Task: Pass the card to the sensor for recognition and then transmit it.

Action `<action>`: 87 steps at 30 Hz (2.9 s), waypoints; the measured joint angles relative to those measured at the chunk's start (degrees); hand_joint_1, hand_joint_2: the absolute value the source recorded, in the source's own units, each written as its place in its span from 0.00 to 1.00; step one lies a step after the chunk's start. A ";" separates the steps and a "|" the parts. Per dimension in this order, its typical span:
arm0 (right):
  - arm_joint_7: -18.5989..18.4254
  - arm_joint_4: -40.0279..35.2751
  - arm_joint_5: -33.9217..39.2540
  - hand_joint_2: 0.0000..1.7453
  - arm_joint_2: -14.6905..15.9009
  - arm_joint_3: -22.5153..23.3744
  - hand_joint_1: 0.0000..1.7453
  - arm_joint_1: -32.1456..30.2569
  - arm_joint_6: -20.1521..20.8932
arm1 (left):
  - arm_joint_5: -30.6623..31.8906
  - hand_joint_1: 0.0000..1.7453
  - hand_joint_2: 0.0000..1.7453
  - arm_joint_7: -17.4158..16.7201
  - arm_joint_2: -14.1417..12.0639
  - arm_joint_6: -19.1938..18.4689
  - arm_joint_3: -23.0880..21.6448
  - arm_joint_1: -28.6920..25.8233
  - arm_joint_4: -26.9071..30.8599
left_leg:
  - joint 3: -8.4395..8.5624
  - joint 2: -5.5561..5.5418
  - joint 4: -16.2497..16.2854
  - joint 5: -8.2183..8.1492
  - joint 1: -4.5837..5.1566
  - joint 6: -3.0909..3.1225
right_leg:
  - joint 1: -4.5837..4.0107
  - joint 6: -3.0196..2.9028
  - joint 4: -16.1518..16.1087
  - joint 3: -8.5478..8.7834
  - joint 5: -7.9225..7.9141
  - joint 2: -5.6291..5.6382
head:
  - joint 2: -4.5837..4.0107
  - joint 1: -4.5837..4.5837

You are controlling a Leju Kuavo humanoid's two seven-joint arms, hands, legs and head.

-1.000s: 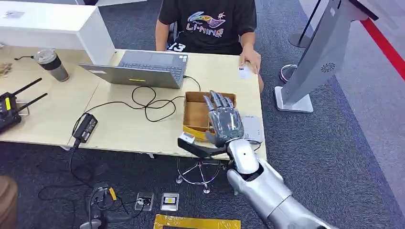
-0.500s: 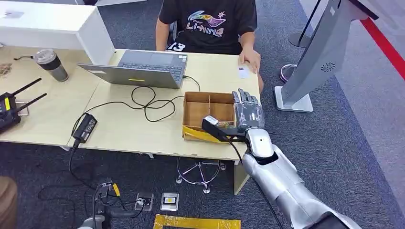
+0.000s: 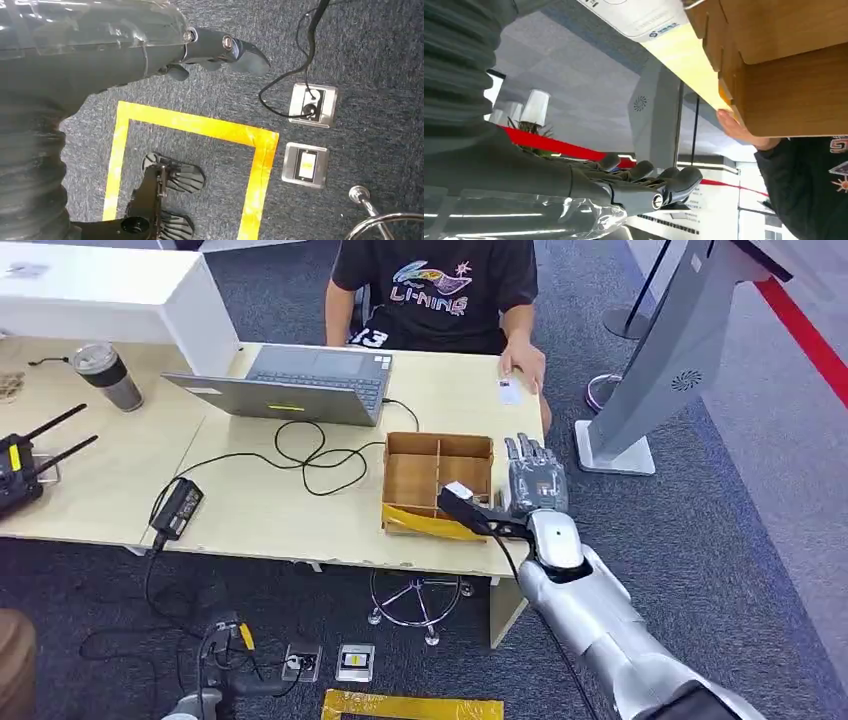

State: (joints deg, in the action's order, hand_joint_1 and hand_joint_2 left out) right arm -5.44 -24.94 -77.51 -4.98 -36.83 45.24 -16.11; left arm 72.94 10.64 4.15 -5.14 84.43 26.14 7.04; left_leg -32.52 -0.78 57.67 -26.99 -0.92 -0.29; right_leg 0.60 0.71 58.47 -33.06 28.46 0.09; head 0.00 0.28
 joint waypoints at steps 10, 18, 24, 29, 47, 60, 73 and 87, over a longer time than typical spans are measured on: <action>1.97 0.13 -1.68 1.00 0.09 1.03 0.00 -0.22 0.00 | 0.46 0.00 1.00 -0.02 -0.02 -0.07 0.02 0.09 0.00 | 0.00 -0.01 0.00 0.00 0.00 0.00 | 0.00 0.00 0.01 0.02 0.00 -0.01 | 0.00 0.02; 4.37 -0.79 -1.57 1.00 -1.20 1.05 0.00 -0.40 1.09 | 0.46 0.00 1.00 -0.02 -0.02 -0.07 0.00 0.09 0.00 | -0.01 -0.01 -0.01 0.00 0.00 0.00 | 0.00 0.00 0.02 0.02 0.00 -0.01 | 0.00 0.00; 5.22 -1.86 -1.11 1.00 -1.90 1.05 0.00 -0.73 1.64 | 0.46 0.00 1.00 -0.02 -0.02 -0.09 0.00 0.08 0.00 | 0.00 -0.01 -0.01 0.00 0.00 0.00 | 0.00 0.00 0.01 0.02 0.00 -0.01 | 0.00 0.00; 5.49 -1.90 -1.11 1.00 -2.08 1.05 0.00 -1.03 2.10 | 0.46 0.00 1.00 -0.02 -0.04 -0.15 0.00 0.07 0.00 | -0.01 -0.01 0.00 0.00 0.00 0.00 | 0.00 0.00 0.01 0.03 0.00 -0.01 | 0.00 0.02; 6.01 -1.75 -0.65 1.00 -2.54 1.03 0.09 -1.86 4.37 | 1.20 0.00 1.00 -0.02 0.00 -0.26 0.00 0.08 0.00 | -0.01 -0.01 -0.01 0.00 0.00 0.00 | 0.00 0.00 0.01 0.02 0.00 0.00 | 0.00 0.02; 6.54 -1.75 -0.65 1.00 -3.78 1.00 0.26 -1.86 4.72 | 1.44 0.00 1.00 -0.02 0.02 -0.24 0.00 0.10 0.00 | 0.00 0.00 -0.01 0.00 0.00 0.00 | 0.00 0.00 0.01 0.01 0.00 0.00 | 0.00 0.02; 6.67 -1.75 -1.27 1.00 -4.74 0.96 0.28 -1.94 5.27 | 1.46 0.00 1.00 -0.02 0.28 -0.24 0.00 0.14 0.00 | 0.00 -0.01 -0.01 0.00 0.00 0.00 | 0.00 0.00 0.01 0.01 0.00 0.00 | 0.00 0.02; 6.43 -1.20 -2.08 1.00 -4.74 0.96 0.71 -2.68 6.14 | 1.66 0.00 1.00 -0.02 0.46 -0.24 0.00 0.22 0.00 | 0.00 0.00 -0.01 0.00 0.00 0.00 | -0.01 0.00 0.01 0.01 0.00 0.00 | 0.00 0.02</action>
State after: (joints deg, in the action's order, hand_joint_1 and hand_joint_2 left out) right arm 0.98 -26.14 -79.58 -9.73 -35.87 42.56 -9.97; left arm 74.60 10.62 4.61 -5.38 84.43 26.37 7.04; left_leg -32.52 -0.79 57.66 -26.98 -0.92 -0.29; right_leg 0.59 0.70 58.48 -33.06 28.46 0.09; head 0.00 0.31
